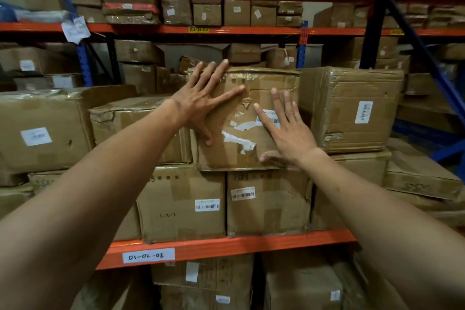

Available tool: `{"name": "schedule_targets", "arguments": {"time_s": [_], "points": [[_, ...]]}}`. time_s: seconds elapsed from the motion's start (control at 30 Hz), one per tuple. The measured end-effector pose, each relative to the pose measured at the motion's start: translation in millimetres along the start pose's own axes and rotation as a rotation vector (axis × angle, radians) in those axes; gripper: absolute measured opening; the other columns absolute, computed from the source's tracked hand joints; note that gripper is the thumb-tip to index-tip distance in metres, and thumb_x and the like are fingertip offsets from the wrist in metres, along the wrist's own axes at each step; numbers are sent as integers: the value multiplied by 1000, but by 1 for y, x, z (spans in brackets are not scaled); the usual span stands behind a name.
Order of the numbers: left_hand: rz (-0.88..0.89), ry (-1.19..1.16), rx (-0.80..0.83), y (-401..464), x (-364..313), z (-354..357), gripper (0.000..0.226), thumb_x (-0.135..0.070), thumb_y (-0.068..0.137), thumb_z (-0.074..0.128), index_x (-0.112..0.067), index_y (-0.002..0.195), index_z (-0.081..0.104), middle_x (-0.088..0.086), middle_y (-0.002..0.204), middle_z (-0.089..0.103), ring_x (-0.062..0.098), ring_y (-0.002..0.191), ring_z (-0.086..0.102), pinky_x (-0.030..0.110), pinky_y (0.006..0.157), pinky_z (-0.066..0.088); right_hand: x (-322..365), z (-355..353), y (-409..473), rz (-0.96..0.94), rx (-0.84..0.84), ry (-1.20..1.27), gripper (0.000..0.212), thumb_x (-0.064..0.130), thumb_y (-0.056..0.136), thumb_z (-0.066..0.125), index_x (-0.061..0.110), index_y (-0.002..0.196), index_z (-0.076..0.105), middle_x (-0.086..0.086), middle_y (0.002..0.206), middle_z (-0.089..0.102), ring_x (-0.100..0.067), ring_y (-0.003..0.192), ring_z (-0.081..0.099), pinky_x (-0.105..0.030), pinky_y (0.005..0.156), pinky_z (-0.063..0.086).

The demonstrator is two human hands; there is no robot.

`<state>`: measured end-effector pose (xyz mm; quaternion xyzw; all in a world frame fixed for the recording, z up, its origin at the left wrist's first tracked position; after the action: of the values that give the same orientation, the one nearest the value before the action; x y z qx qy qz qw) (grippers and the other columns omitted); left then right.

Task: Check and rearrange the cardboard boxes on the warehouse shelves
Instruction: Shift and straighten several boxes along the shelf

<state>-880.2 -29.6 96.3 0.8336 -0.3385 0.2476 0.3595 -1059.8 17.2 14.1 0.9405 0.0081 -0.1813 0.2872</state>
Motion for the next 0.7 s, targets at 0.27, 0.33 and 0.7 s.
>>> {"name": "schedule_targets", "arguments": {"time_s": [0.27, 0.33, 0.7], "points": [[-28, 11, 39, 20, 11, 26, 163, -90, 41, 76, -43, 151, -35, 22, 157, -44, 48, 149, -28, 62, 122, -11, -1, 24, 32, -4, -34, 5, 148, 89, 64, 65, 30, 155, -37, -21, 151, -52, -47, 147, -36, -57, 124, -12], [-33, 12, 46, 23, 12, 31, 163, -90, 42, 76, -43, 151, -36, 22, 156, -44, 48, 148, -28, 63, 122, -10, -3, 29, 35, -6, -35, 2, 147, 89, 65, 64, 30, 154, -36, -22, 152, -51, -47, 147, -37, -57, 124, -12], [-101, 64, 114, 19, 4, 35, 166, -92, 44, 72, -31, 150, -41, 31, 151, -46, 51, 141, -37, 66, 119, -12, 2, 31, 35, -9, -11, -9, 144, 86, 69, 65, 29, 157, -34, -24, 155, -48, -47, 146, -38, -58, 124, -11]]}}
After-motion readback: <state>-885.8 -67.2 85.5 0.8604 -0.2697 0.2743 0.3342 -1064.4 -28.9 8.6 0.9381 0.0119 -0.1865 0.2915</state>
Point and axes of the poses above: each hand's wrist, its own y-axis towards the middle knuckle, its own z-axis out of the palm, x = y × z, the point moved 8 cm from there along y, towards the middle knuckle
